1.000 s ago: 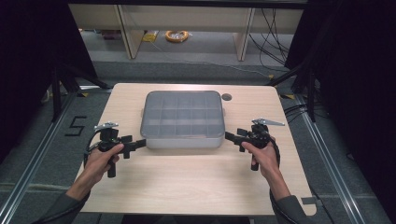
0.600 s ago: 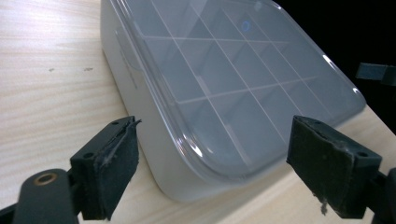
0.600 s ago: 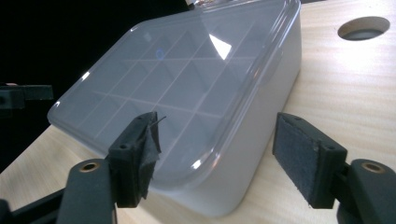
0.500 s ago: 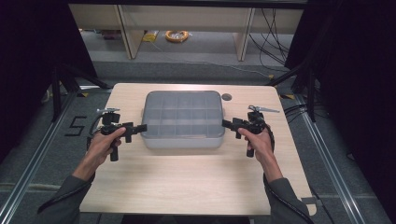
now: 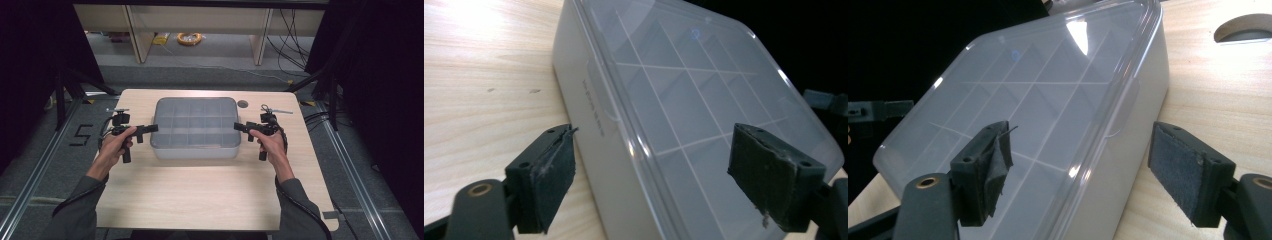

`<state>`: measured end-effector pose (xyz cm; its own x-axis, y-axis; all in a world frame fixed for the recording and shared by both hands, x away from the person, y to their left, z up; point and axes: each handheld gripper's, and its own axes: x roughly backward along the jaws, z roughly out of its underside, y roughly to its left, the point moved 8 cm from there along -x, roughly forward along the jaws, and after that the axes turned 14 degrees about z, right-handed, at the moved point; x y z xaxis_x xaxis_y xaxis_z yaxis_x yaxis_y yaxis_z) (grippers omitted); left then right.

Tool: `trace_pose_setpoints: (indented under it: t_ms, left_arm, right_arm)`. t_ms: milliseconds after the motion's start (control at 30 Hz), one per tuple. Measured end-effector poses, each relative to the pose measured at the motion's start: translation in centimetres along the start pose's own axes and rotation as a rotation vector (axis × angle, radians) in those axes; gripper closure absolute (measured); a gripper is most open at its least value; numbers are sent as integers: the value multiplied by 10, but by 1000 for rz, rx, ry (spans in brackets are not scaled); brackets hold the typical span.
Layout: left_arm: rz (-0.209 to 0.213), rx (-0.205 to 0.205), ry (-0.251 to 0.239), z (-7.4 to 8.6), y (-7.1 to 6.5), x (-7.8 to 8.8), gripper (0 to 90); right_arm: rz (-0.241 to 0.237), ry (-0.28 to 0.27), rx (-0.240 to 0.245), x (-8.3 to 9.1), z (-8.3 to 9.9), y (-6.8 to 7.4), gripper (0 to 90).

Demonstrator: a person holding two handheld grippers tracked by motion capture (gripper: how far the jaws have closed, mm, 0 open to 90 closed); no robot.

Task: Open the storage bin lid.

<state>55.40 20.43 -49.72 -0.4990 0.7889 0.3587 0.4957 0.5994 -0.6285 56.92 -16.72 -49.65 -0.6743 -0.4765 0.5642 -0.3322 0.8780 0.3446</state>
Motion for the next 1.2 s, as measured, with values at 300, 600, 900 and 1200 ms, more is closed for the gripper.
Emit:
trace_pose_setpoints:
  t_ms: [300, 600, 900, 1200]
  left_arm:
    - [-9, 27, 7, -14, 6, -20, 267]
    - [-16, 47, 8, -17, 13, -27, 331]
    - [-41, 48, 27, -17, 16, -31, 394]
    - [-67, 52, 13, -17, 15, -33, 427]
  right_arm:
    - [6, 19, -14, -11, -7, 1, 337]
    - [-5, 34, -51, -17, -7, 4, 388]
    - [29, 40, -50, -25, -7, 2, 424]
    - [48, 65, -38, -30, -5, 6, 455]
